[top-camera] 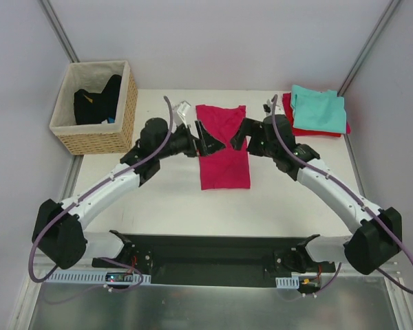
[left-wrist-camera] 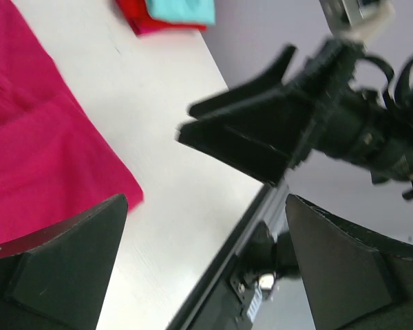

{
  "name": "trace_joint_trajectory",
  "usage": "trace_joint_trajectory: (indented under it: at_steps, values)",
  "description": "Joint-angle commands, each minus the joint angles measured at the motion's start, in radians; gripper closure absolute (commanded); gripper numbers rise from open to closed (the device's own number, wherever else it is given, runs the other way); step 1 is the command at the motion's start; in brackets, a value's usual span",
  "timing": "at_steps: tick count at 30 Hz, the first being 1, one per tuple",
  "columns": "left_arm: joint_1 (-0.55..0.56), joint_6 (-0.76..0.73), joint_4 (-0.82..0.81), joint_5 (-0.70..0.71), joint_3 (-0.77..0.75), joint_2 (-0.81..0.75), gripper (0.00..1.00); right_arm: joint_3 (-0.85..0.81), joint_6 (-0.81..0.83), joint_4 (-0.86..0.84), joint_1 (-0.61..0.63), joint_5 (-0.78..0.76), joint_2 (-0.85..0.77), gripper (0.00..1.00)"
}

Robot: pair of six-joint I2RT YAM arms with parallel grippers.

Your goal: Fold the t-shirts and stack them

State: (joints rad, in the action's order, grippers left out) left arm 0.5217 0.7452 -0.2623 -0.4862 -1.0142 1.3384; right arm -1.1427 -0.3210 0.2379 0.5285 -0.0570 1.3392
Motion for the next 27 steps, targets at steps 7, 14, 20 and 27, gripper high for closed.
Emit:
trace_joint_trajectory:
  at_steps: [7,14,20,27]
  values:
    - [0.149,0.128,-0.244,0.101,0.339,0.041,0.01,0.268,-0.061,-0.083,0.076,-0.023,-0.005,0.05]
    - [0.149,0.100,-0.359,0.141,0.350,0.126,0.01,0.291,-0.032,-0.130,0.076,-0.024,0.037,0.06]
    - [0.149,0.094,-0.359,0.118,0.292,0.195,0.01,0.258,-0.032,-0.137,0.074,0.005,0.080,0.06]
    - [0.133,0.135,-0.460,0.115,0.348,0.222,0.01,0.288,-0.070,-0.225,0.047,0.103,0.112,0.06]
